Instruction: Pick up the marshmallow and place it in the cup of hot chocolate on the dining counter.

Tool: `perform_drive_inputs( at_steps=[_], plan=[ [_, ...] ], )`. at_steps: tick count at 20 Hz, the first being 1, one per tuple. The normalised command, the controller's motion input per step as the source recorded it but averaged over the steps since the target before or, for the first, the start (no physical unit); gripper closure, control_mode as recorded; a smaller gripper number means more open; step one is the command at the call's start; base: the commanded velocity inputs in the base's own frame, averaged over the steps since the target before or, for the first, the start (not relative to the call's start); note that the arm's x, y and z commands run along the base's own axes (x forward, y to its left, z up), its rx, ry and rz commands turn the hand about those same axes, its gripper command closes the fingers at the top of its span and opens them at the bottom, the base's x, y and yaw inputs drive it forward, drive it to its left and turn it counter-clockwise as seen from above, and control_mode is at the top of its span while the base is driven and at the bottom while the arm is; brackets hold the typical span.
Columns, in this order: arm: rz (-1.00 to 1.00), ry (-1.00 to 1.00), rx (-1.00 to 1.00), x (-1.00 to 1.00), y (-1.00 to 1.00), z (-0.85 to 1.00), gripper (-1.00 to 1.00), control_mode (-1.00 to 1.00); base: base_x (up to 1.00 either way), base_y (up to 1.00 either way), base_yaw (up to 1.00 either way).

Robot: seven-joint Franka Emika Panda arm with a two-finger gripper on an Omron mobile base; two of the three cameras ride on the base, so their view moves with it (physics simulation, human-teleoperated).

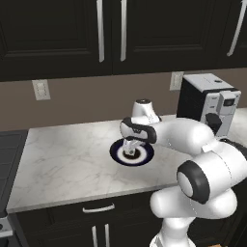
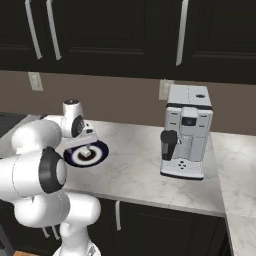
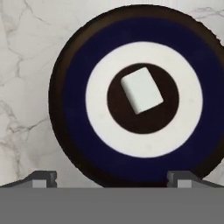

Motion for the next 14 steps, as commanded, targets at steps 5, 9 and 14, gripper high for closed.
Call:
perform_drive_inputs(
  at_steps=[5, 9, 14],
  plan=[
    [0.01, 0.04, 0.0, 0.36, 0.0, -0.16, -1.0, -1.0, 0.0, 0.0, 0.0],
    [0.08, 0.06, 0.0, 0.2, 0.0, -0.04, -1.0, -1.0, 0.0, 0.0, 0.0],
    [0.11, 0.07, 0.0, 0.12, 0.0, -0.13, -1.0, -1.0, 0.0, 0.0, 0.0]
  ],
)
